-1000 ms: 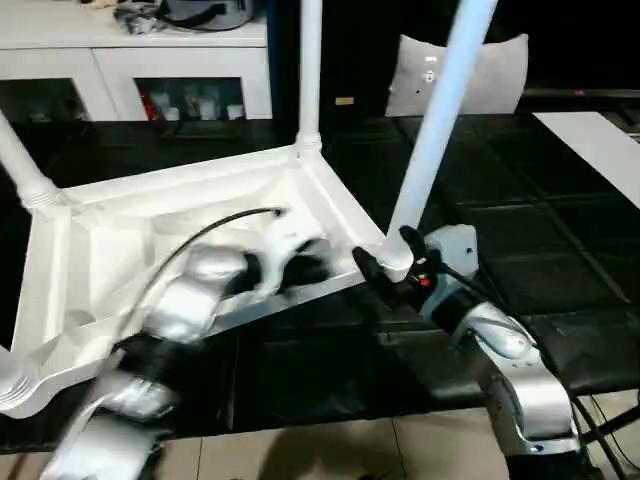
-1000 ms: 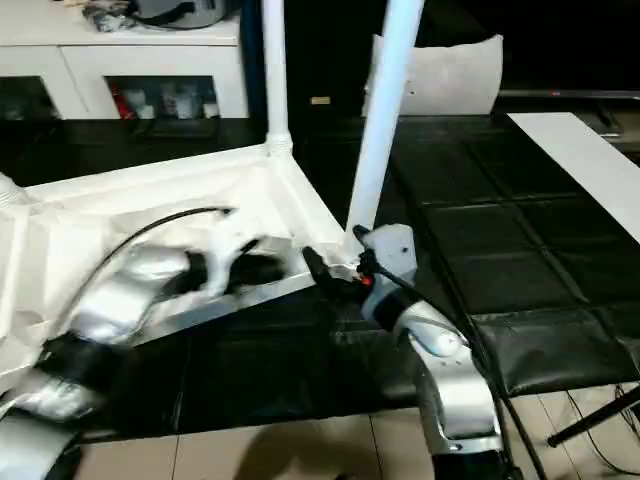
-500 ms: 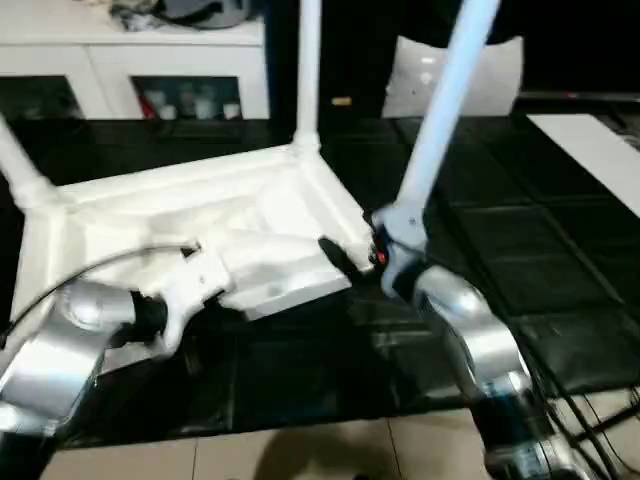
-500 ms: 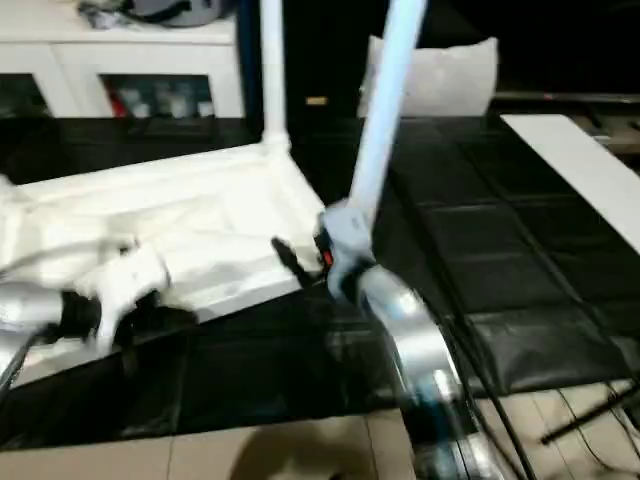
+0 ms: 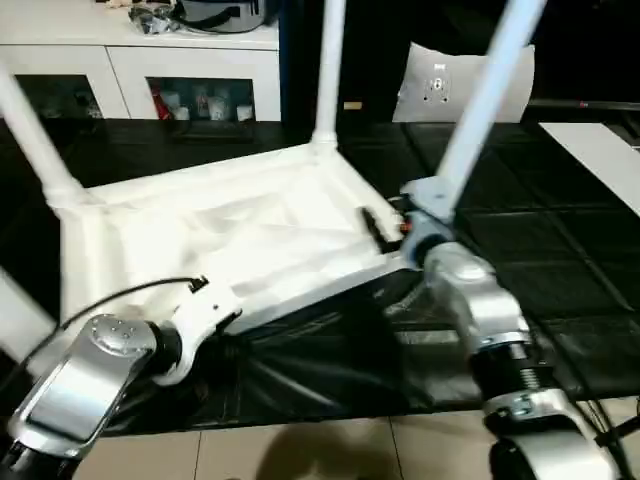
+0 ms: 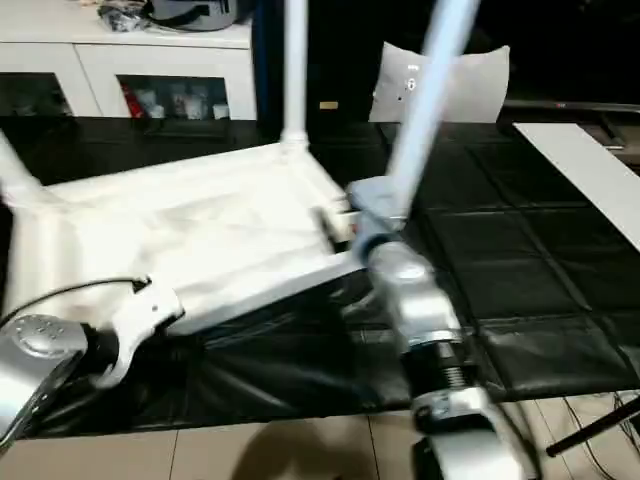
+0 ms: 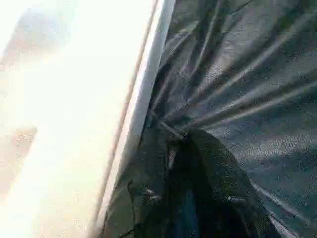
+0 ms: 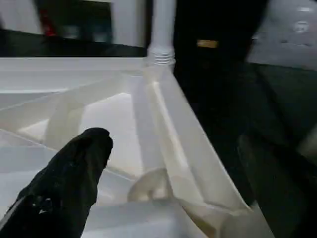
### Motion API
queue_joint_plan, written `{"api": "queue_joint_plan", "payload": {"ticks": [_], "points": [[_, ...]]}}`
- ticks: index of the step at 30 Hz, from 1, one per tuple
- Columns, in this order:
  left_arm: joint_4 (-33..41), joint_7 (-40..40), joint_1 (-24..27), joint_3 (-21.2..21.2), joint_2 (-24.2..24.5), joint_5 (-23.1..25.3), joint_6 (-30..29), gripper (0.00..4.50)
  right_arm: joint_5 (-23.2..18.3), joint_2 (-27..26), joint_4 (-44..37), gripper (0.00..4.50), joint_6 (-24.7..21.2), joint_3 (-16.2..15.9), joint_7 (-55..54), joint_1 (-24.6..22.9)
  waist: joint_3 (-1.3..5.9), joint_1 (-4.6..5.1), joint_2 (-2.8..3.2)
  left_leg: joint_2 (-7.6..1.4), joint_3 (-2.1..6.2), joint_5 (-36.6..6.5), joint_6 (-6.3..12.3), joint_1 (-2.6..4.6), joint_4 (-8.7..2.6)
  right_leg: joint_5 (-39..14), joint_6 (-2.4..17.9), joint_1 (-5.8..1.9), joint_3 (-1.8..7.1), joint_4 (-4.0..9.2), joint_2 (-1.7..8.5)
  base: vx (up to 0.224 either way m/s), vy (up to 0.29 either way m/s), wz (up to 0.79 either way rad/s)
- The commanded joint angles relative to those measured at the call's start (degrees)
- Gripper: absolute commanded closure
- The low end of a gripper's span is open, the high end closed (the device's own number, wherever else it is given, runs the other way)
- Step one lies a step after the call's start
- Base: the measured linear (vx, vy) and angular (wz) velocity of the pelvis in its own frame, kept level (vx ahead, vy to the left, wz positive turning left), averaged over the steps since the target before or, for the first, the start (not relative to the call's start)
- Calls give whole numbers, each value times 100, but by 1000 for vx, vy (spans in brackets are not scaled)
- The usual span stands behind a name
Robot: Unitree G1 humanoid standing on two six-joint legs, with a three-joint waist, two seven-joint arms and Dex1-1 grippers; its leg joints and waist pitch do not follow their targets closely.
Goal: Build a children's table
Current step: Rotate leg to tighten
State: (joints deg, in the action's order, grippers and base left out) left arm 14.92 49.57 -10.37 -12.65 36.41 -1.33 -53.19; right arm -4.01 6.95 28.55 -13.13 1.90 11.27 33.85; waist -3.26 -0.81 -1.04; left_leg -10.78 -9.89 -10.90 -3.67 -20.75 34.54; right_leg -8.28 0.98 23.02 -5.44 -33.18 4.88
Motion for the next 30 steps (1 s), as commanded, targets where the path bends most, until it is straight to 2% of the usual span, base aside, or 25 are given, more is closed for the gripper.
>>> {"api": "queue_joint_plan", "payload": {"ticks": [1,4,6,8,9,10,13,14,15,17,19,21,23,24,25,26,27,28,29,30], "points": [[-262,-281,-78,18,-18,236,-10,368,3,249,211,0,126,354,-229,112,327,55,55,-154,80,-2124,-160,136,-451,-2943,484,-140,252,469,279,0,0,0],[-411,-467,-172,-10,-143,232,184,368,3,558,536,0,343,520,-257,239,330,47,51,-146,81,-2108,-108,133,-427,-3121,434,-129,231,499,292,0,0,0],[-564,-672,-268,12,-331,195,346,368,-20,827,795,0,518,676,-273,369,334,34,44,-140,61,-2167,-89,172,-398,-3195,416,-97,211,531,270,0,0,0],[-656,-806,-331,30,-508,178,402,368,-13,1066,1011,0,617,758,-267,473,335,-48,39,-140,35,-2083,-46,188,-379,-3171,417,-80,205,546,265,0,0,0],[-703,-871,-368,12,-591,196,431,368,-13,1214,1157,0,674,815,-276,540,337,-54,28,-136,32,-2070,-40,185,-373,-3157,417,-77,201,540,262,0,0,0],[-751,-927,-399,2,-662,208,475,368,-18,1353,1300,0,731,867,-279,603,344,-52,41,-131,49,-2025,-29,136,-386,-3125,407,-122,178,520,260,0,0,0],[-857,-1031,-445,-18,-768,231,639,368,-11,1633,1594,0,882,935,-289,720,363,-46,20,-141,67,-1970,19,70,-388,-3053,397,-167,155,510,289,0,0,0],[-900,-1086,-464,-26,-803,255,708,368,-16,1735,1679,0,920,972,-291,754,381,-42,37,-140,81,-1843,29,13,-393,-2892,425,-210,161,472,302,0,0,0],[-964,-1160,-490,-39,-845,276,807,368,-31,1845,1823,0,998,999,-299,809,386,-28,26,-144,78,-1787,41,-1,-393,-2805,446,-213,165,466,299,0,0,0],[-1031,-1246,-513,-44,-902,296,935,368,-36,1947,1968,0,1086,1033,-333,862,417,-29,19,-144,54,-1648,92,7,-364,-2443,615,-203,178,424,292,0,0,0],[-1116,-1381,-513,14,-1083,252,1186,368,-74,2051,2023,0,1144,1112,-319,861,432,-29,27,-149,45,-1420,146,-37,-363,-2072,745,-243,191,375,287,0,0,0],[-1126,-1407,-507,30,-1116,232,1233,368,-79,2054,2029,0,1164,1119,-302,856,456,-46,20,-157,29,-1170,213,-38,-347,-1643,909,-254,209,311,281,0,0,0],[-1019,-1364,-393,164,-1263,26,1618,368,-151,1943,1841,0,1198,1077,-118,714,488,-54,51,-160,19,-795,329,-57,-319,-1046,1121,-277,224,225,271,0,0,0],[-947,-1314,-347,230,-1314,-82,1673,368,-197,1894,1746,0,1193,1065,-24,657,505,-52,38,-154,13,-642,383,-76,-303,-827,1183,-294,230,196,268,0,0,0],[-739,-1136,-230,368,-1395,-358,1749,368,-322,1788,1502,0,1140,1028,212,520,524,-67,31,-154,4,-356,506,-99,-282,-405,1313,-308,241,139,265,0,0,0],[-341,-824,-16,551,-1459,-808,1812,348,-545,1645,1061,0,1083,916,679,258,512,-87,28,-152,-12,-290,633,-118,-268,-199,1388,-320,252,125,276,0,0,0],[-341,-824,-16,551,-1459,-808,1812,348,-545,1645,1061,0,1083,916,679,258,495,-102,22,-178,-8,-320,676,-124,-281,-191,1402,-323,260,125,302,0,0,0],[-126,-644,122,621,-1438,-1048,1737,337,-755,1550,780,0,1007,886,937,87,478,-88,14,-178,-18,-483,724,-97,-289,-447,1414,-300,248,149,284,0,0,0],[102,-380,330,648,-1314,-1253,1704,337,-1051,1398,354,0,780,871,1172,-139,451,-74,16,-181,-19,-664,725,-87,-310,-796,1365,-297,243,190,275,0,0,0],[152,-317,380,655,-1284,-1300,1697,337,-1119,1361,253,0,729,867,1225,-193,417,-64,34,-219,-3,-893,658,-84,-347,-1240,1248,-278,240,233,288,0,0,0]]}}
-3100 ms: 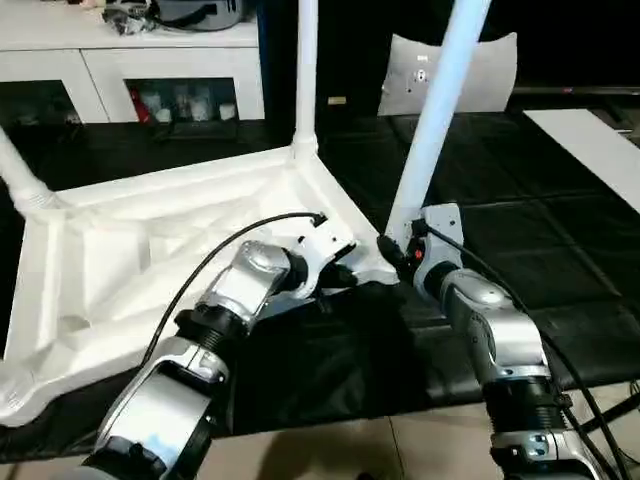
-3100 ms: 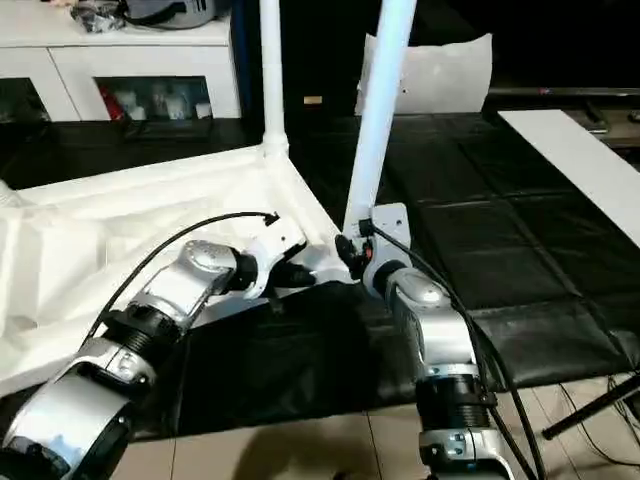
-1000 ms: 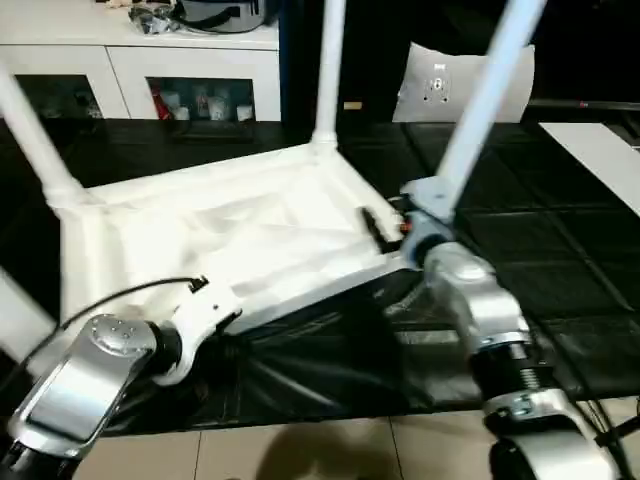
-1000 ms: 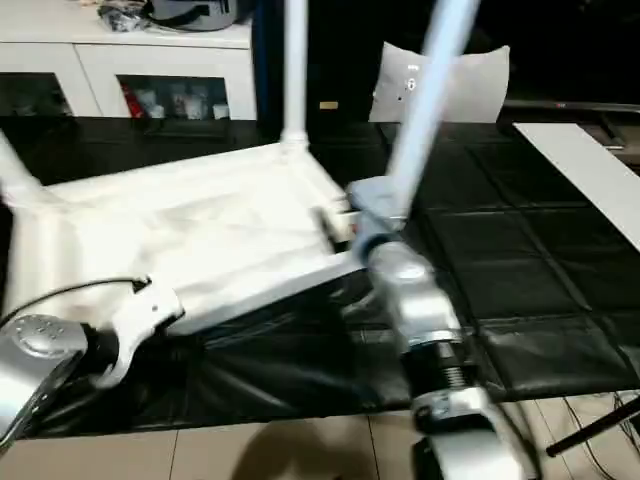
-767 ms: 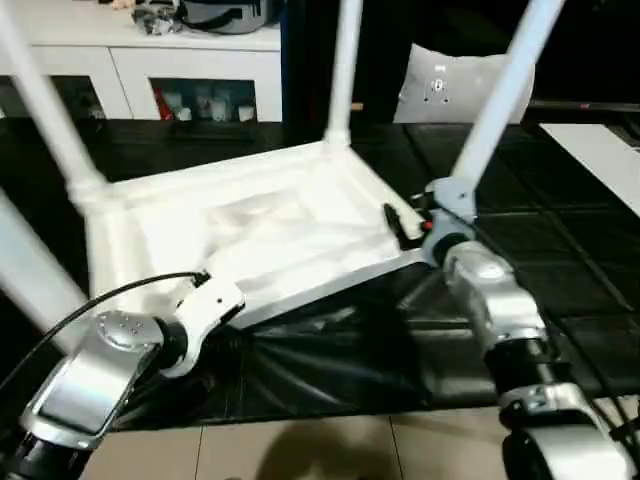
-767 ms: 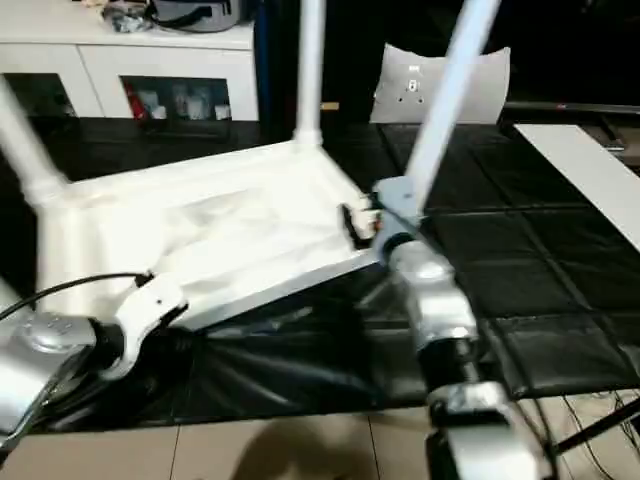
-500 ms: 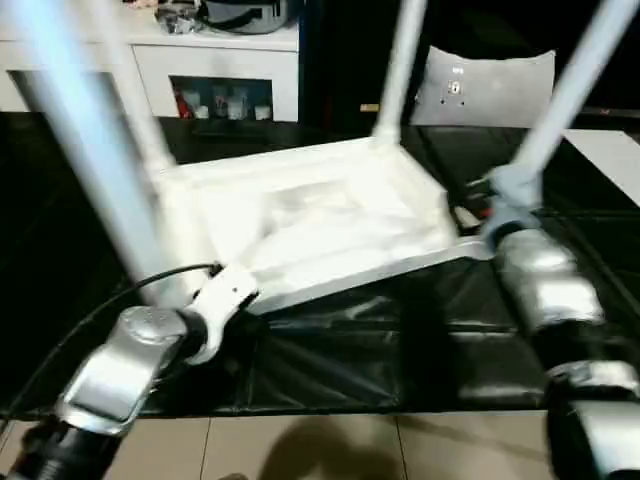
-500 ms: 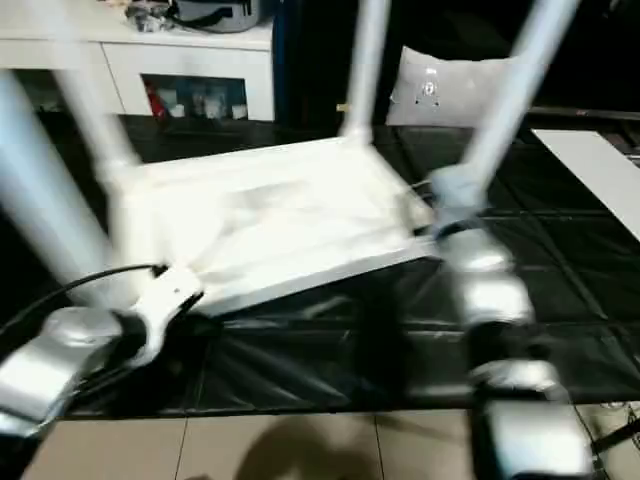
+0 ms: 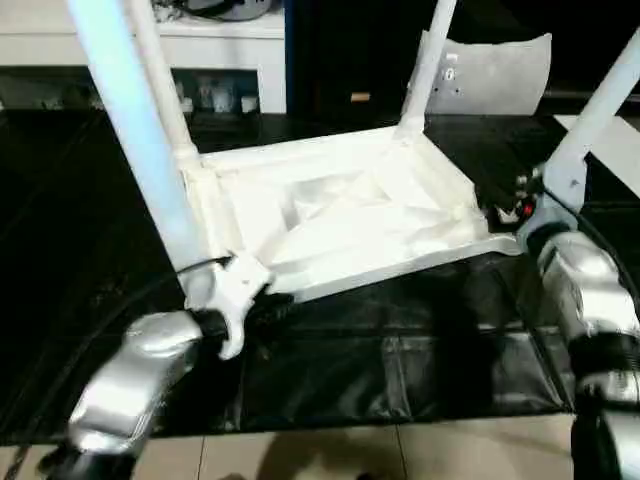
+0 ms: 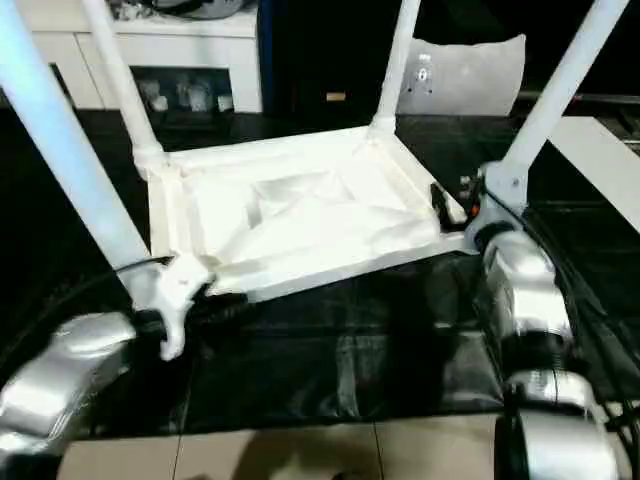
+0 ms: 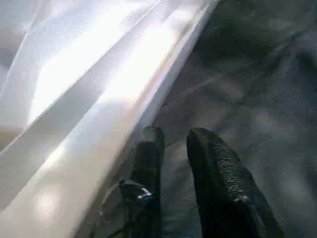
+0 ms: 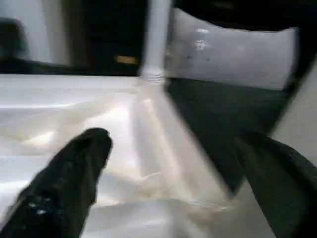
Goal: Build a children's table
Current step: Rotate leg to tighten, then rotate table base
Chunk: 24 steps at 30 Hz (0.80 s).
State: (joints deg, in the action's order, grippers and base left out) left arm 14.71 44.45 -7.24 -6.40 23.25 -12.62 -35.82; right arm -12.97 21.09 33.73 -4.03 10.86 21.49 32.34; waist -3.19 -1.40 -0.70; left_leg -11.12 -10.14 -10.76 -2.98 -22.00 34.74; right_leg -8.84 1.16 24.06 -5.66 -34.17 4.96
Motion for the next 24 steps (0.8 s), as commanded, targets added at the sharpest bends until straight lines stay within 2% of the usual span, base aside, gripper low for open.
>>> {"api": "queue_joint_plan", "payload": {"ticks": [1,2,3,5,7,8,9,11,12,13,15,16,18,19,20,21,22,23,24], "points": [[279,326,186,40,111,-258,-52,337,-348,-139,-491,0,-279,-48,268,-170,381,11,-3,-180,13,-1081,531,66,-382,-1510,1155,-349,254,392,255,0,0,0],[401,478,333,68,211,-373,-75,337,-461,-215,-750,0,-400,-117,355,-337,369,13,0,-177,9,-1358,370,113,-375,-1984,1001,-317,264,442,268,0,0,0],[466,560,412,90,267,-442,-92,320,-505,-240,-882,0,-477,-177,413,-431,358,15,3,-173,24,-1440,301,110,-398,-2140,936,-328,265,440,259,0,0,0],[651,794,654,175,471,-675,-192,305,-656,-300,-1327,0,-725,-369,636,-752,317,16,16,-170,38,-1826,104,169,-433,-2694,688,-272,259,504,233,0,0,0],[821,1095,910,247,810,-863,-353,290,-827,-328,-1836,0,-940,-596,934,-1117,283,19,22,-165,63,-2111,34,186,-458,-3109,482,-248,260,561,239,0,0,0],[896,1232,1048,326,1006,-955,-481,290,-824,-320,-2089,0,-970,-732,1029,-1316,249,48,13,-152,75,-2358,-13,222,-466,-3484,358,-202,235,624,223,0,0,0],[941,1284,1119,367,1102,-1011,-535,269,-811,-319,-2233,0,-1007,-777,1066,-1417,261,32,21,-144,81,-2420,-49,258,-450,-3603,301,-192,230,645,235,0,0,0],[891,1371,1251,721,1354,-1092,-552,260,-714,-291,-2658,0,-1057,-994,1215,-1773,231,54,-2,-139,111,-2562,-102,244,-471,-3889,155,-177,216,694,240,0,0,0],[695,1426,1225,1024,1588,-1043,-470,254,-736,-276,-2896,0,-1180,-1120,1317,-1995,227,54,10,-134,121,-2614,-118,264,-468,-3952,108,-167,208,709,235,0,0,0],[647,1443,1212,1077,1644,-1034,-459,245,-752,-273,-2938,0,-1212,-1140,1331,-2033,226,48,27,-109,122,-2687,-132,299,-450,-4075,14,-140,200,743,232,0,0,0],[403,1480,1116,1280,1839,-993,-355,233,-763,-239,-3084,0,-1276,-1245,1389,-2175,204,99,56,-118,180,-2888,-177,295,-484,-4162,-36,-180,135,781,236,0,0,0],[125,1500,956,1487,1986,-981,-228,223,-699,-231,-3173,0,-1294,-1329,1357,-2298,205,127,26,-125,208,-3024,-188,314,-499,-4123,-68,-202,94,803,233,0,0,0],[-98,1530,804,1628,2119,-986,-116,214,-751,-355,-3224,0,-1235,-1282,1260,-2383,177,179,57,-126,228,-3290,-222,363,-513,-4140,-67,-171,63,856,227,0,0,0],[-181,1543,747,1671,2176,-987,-69,209,-792,-430,-3246,0,-1183,-1242,1215,-2414,150,244,82,-138,267,-3607,-251,384,-542,-4182,-105,-197,-34,901,204,-56,35,-4],[-181,1543,747,1671,2176,-987,-69,199,-792,-430,-3246,0,-1183,-1242,1215,-2414,96,307,162,-221,335,-4201,-330,414,-683,-3887,-51,-279,-170,874,143,-22,50,-7],[-252,1546,709,1698,2229,-992,-21,186,-802,-458,-3284,0,-1252,-1236,1160,-2433,77,340,213,-299,379,-4568,-400,332,-846,-3420,40,-428,-217,703,90,-22,50,-7],[-518,1610,541,1764,2314,-997,164,186,-704,-512,-3258,0,-1295,-1255,1029,-2463,77,198,274,-504,387,-5111,-509,-48,-1294,-1997,314,-814,-49,-220,77,-72,36,-5],[-693,1632,407,1815,2310,-1024,265,170,-597,-519,-3275,0,-1366,-1302,935,-2492,65,49,226,-441,157,-5163,-472,-20,-1406,-1552,311,-674,103,-467,6,-74,-30,7],[-738,1635,370,1829,2301,-1032,288,164,-567,-520,-3281,0,-1383,-1317,911,-2500,66,25,120,-344,90,-4922,-462,92,-1304,-2253,251,-574,222,-327,8,-74,-30,7]]}}
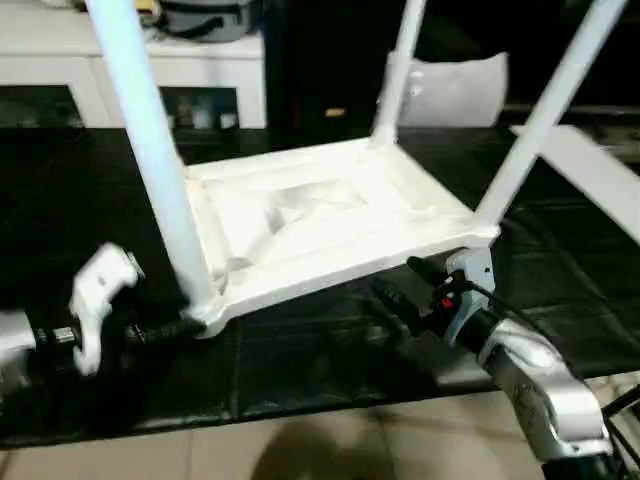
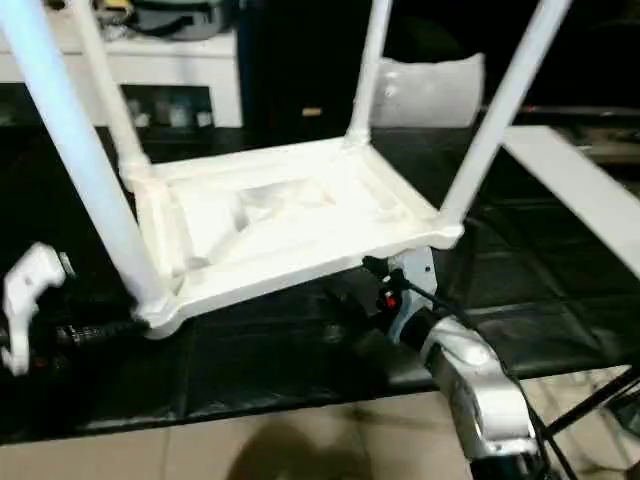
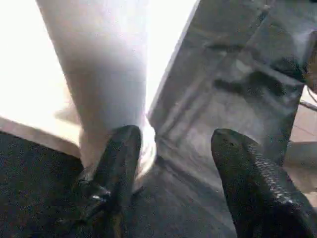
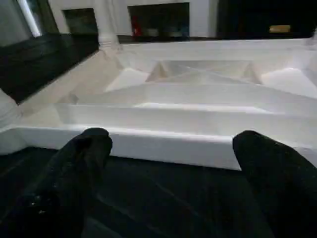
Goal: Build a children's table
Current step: Rotate table base
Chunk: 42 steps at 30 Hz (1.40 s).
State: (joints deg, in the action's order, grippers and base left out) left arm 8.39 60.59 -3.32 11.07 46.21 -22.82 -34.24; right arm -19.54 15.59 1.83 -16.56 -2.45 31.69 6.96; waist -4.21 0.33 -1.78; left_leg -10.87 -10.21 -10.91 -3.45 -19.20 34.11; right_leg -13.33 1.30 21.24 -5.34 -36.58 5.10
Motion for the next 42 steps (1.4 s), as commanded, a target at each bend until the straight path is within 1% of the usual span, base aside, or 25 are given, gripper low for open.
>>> {"api": "queue_joint_plan", "payload": {"ticks": [1,2,3,4,5,7,9,10,11,12,13,14,15,16,17,18,19,20,22,23,25,27,29,32,42], "points": [[-261,17,-155,108,-44,-30,219,164,148,41,-130,0,-201,-41,-143,19,141,-108,-36,110,48,-3601,-463,531,-33,-5105,-237,541,136,1274,295,7,-71,13],[-358,10,-239,114,-79,-36,281,147,166,52,-153,0,-242,-76,-147,13,52,16,-34,273,248,-1833,-155,597,768,-6565,-220,616,193,1683,895,14,-8,-23],[-450,-56,-321,110,-136,-6,358,147,197,66,-150,0,-221,-106,-137,26,115,-15,-20,200,369,-1406,-50,293,593,-6318,-193,156,220,1503,1012,14,-8,-23],[-480,-81,-348,109,-157,6,385,136,210,71,-147,0,-210,-116,-134,31,188,-123,103,-64,448,-2020,-94,73,-84,-4853,-117,-193,27,1075,687,52,57,-36],[-556,-116,-414,88,-210,23,457,124,202,53,-153,0,-239,-120,-142,41,194,-61,322,-285,600,-3355,-250,48,-445,-3174,18,-238,-129,796,334,0,0,0],[-713,-252,-609,25,-478,1,594,122,183,-5,-198,0,-387,-162,-176,64,217,-40,369,-487,679,-4378,-304,28,-775,-1126,451,-380,-41,376,254,0,0,0],[-795,-301,-680,-9,-558,-3,651,108,193,-27,-217,0,-420,-184,-207,68,107,-45,300,-383,505,-4568,-359,63,-848,-1628,447,-298,17,503,258,0,0,0],[-894,-340,-758,-36,-659,-16,712,95,240,-43,-228,0,-381,-216,-236,75,75,-11,184,-186,418,-4282,-384,286,-570,-3190,197,-77,-37,920,356,0,0,0],[-1001,-422,-834,-72,-761,23,815,82,320,-41,-224,0,-346,-253,-273,89,91,31,138,-5,368,-3548,-278,455,-235,-4353,-183,20,-221,1313,470,61,-18,-1],[-1001,-422,-834,-72,-761,23,815,78,320,-41,-224,0,-346,-253,-273,89,73,49,283,-34,382,-3516,-248,496,-222,-4416,-256,-34,-364,1364,490,61,-18,-1],[-1164,-524,-961,-145,-888,110,968,72,421,-47,-174,0,-289,-297,-307,122,118,78,347,-255,495,-3926,-266,241,-518,-3496,-270,-372,-476,1069,396,0,0,0],[-1366,-623,-1155,-236,-1078,163,1128,62,622,-84,-41,0,-267,-321,-517,206,194,-101,402,-601,606,-4493,-351,-120,-986,-1348,101,-704,-63,106,307,0,0,0],[-1390,-604,-1220,-257,-1140,115,1125,51,698,-117,39,0,-293,-302,-665,255,181,-147,342,-641,582,-4544,-296,-94,-1055,-696,182,-593,79,16,294,0,0,0],[-1361,-543,-1314,-261,-1242,-31,1025,42,919,-119,196,0,-341,-341,-905,357,179,-154,61,-303,393,-3808,-293,211,-730,-1981,134,-212,288,554,365,-14,-96,22],[-1352,-527,-1340,-261,-1272,-67,996,35,983,-114,234,0,-362,-362,-956,384,100,-204,-51,196,164,-2232,-232,621,118,-5033,-266,365,170,1405,555,33,-94,17],[-1345,-476,-1406,-322,-1338,-95,986,29,1037,-83,281,0,-649,-437,-1000,469,124,-141,-127,224,159,-1602,-61,550,263,-5654,-347,310,239,1434,710,33,-94,17],[-1341,-462,-1421,-340,-1353,-99,986,24,1049,-80,295,0,-719,-450,-1020,490,220,-201,-45,70,299,-1098,46,84,-101,-5161,-316,-224,216,1113,748,86,-35,-19],[-1279,-370,-1468,-458,-1403,-119,951,16,1127,-171,466,0,-905,-390,-1332,624,297,-237,54,-84,355,-1195,-99,0,-370,-3995,-188,-250,125,963,517,122,-8,-23],[-1184,-305,-1494,-558,-1474,-178,894,7,1117,-220,632,0,-1050,-355,-1435,744,367,-237,140,-214,394,-1153,-179,79,-453,-2280,299,-183,184,764,409,96,-12,-6],[-971,-190,-1476,-699,-1537,-331,742,7,1277,-229,872,0,-1067,-398,-1560,891,394,-194,98,-227,319,-992,-208,49,-461,-545,1006,-159,267,556,299,66,-2,17],[-691,-66,-1402,-821,-1564,-534,551,7,1465,-243,1115,0,-959,-432,-1681,1013,379,-210,79,-175,251,-1241,-215,86,-442,-792,1239,-110,335,567,294,64,4,14],[-459,-31,-1336,-893,-1585,-674,388,7,1488,-262,1298,0,-903,-433,-1684,1095,421,-229,94,-155,239,-993,-185,12,-441,-609,1338,-180,353,520,304,52,13,4],[35,59,-1199,-1049,-1578,-1018,-3,7,1526,-320,1660,0,-690,-425,-1712,1288,492,-218,68,-166,218,-18,-27,-108,-381,499,1500,-243,357,369,308,0,0,0],[431,113,-1105,-1269,-1579,-1183,-227,7,1521,-441,1895,0,-512,-412,-1746,1531,454,-177,35,-153,172,-147,131,-116,-377,303,1517,-240,362,410,302,0,0,0],[725,-314,-1238,-2077,-2254,-1012,-380,7,1639,-918,2388,0,-118,-808,-1377,2147,373,37,-3,-141,165,-1083,-110,-132,-371,-1844,817,-188,356,642,284,0,0,0]]}}
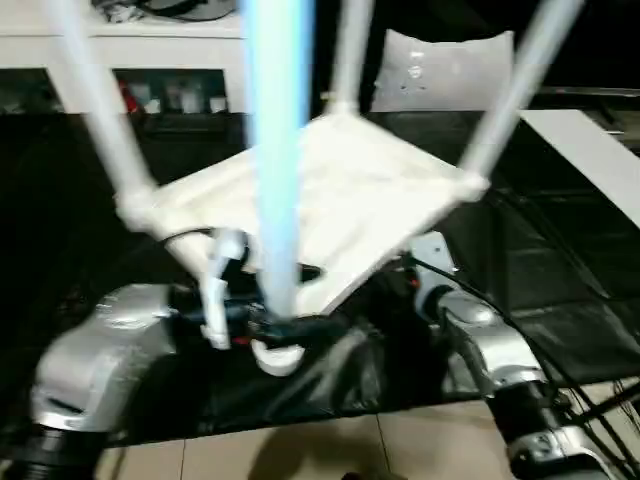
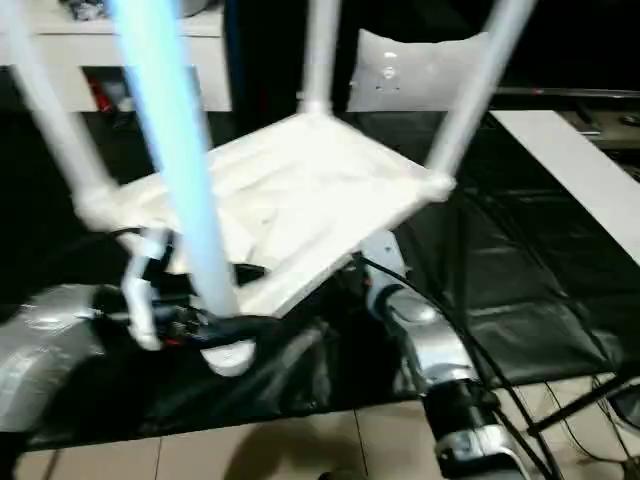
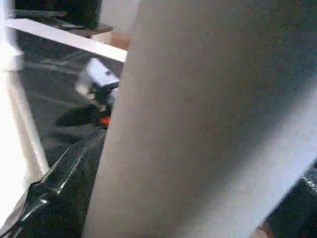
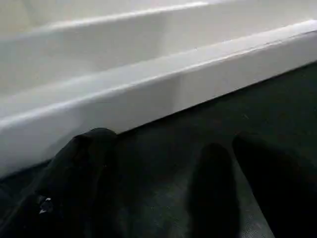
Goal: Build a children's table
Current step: Rotate table base
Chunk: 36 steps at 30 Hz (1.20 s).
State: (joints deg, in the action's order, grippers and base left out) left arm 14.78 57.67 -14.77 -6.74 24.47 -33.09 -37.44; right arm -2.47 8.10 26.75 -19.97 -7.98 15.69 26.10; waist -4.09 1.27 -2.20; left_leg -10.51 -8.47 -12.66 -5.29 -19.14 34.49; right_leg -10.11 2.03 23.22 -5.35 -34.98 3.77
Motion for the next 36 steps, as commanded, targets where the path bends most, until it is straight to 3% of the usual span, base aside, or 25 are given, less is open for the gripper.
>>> {"api": "queue_joint_plan", "payload": {"ticks": [1,3,7,10,11,13,15,16,20,21,22,23,26,31,32,36], "points": [[62,-82,-141,-350,-185,28,-49,7,-68,-204,-88,0,229,-282,250,254,365,-48,49,-174,-11,-920,65,-142,-401,-2210,705,-381,356,490,402,0,0,0],[-13,-253,-257,-473,-439,89,6,7,-32,-268,-11,0,285,-321,272,294,363,-65,35,-175,-38,-918,58,-110,-380,-2264,628,-349,359,525,371,0,0,0],[-333,-500,-484,-751,-894,432,322,7,38,-318,120,0,379,-254,256,313,382,-75,19,-164,-36,-794,81,-132,-373,-2195,542,-368,348,521,347,0,0,0],[-458,-576,-594,-859,-1075,491,417,7,45,-304,113,0,415,-227,303,258,409,-76,14,-179,-30,-649,109,-138,-369,-1815,634,-381,353,470,348,0,0,0],[-544,-640,-655,-907,-1171,551,494,7,71,-285,119,0,443,-227,302,231,414,-74,46,-186,-34,-613,123,-126,-364,-1624,722,-374,354,459,342,0,0,0],[-727,-741,-745,-948,-1282,732,695,7,76,-256,114,0,448,-193,279,188,416,-87,31,-186,-35,-592,150,-132,-363,-1505,785,-394,352,449,343,0,0,0],[-892,-824,-816,-946,-1366,875,836,7,82,-235,116,0,462,-151,245,154,417,-95,19,-178,-40,-603,163,-143,-357,-1552,785,-407,353,456,355,0,0,0],[-1033,-885,-888,-937,-1423,979,971,7,65,-212,114,0,452,-94,227,122,407,-87,62,-168,-48,-651,178,-130,-356,-1634,761,-386,348,500,336,0,0,0],[-1341,-1021,-1071,-901,-1600,1130,1338,7,26,-82,39,0,403,80,197,-33,412,-133,41,-169,-46,-716,166,-112,-351,-1890,627,-389,339,518,341,0,0,0],[-1380,-1048,-1088,-886,-1627,1152,1402,7,13,-17,-18,0,372,134,193,-100,416,-151,98,-170,-39,-704,159,-107,-350,-1863,649,-388,341,511,348,0,0,0],[-1390,-1055,-1091,-882,-1633,1159,1419,7,10,0,-33,0,364,148,192,-117,420,-165,62,-188,-41,-689,166,-107,-354,-1752,677,-385,343,505,342,0,0,0],[-1427,-1029,-1084,-869,-1611,1179,1477,7,-21,93,-124,0,315,219,217,-206,420,-182,119,-183,-33,-668,167,-111,-359,-1657,712,-395,342,489,341,0,0,0],[-1486,-796,-1031,-868,-1320,1240,1490,7,-147,349,-377,0,206,412,390,-398,426,-195,75,-180,-37,-658,222,-113,-356,-1595,717,-407,341,480,334,0,0,0],[-1570,-455,-978,-909,-843,1332,1394,7,-495,488,-811,0,-273,795,485,-593,421,-183,96,-163,-35,-678,240,-111,-364,-1825,602,-403,328,508,325,0,0,0],[-1658,-191,-933,-959,-495,1427,1428,7,-742,554,-1164,0,-582,973,597,-721,421,-179,108,-151,-28,-679,237,-109,-363,-1850,586,-403,320,511,315,0,0,0],[-1872,230,-914,-1062,56,1639,1562,7,-871,754,-1641,0,-774,982,794,-901,416,-183,136,-161,-22,-685,263,-89,-377,-1917,577,-382,317,526,317,0,0,0]]}}
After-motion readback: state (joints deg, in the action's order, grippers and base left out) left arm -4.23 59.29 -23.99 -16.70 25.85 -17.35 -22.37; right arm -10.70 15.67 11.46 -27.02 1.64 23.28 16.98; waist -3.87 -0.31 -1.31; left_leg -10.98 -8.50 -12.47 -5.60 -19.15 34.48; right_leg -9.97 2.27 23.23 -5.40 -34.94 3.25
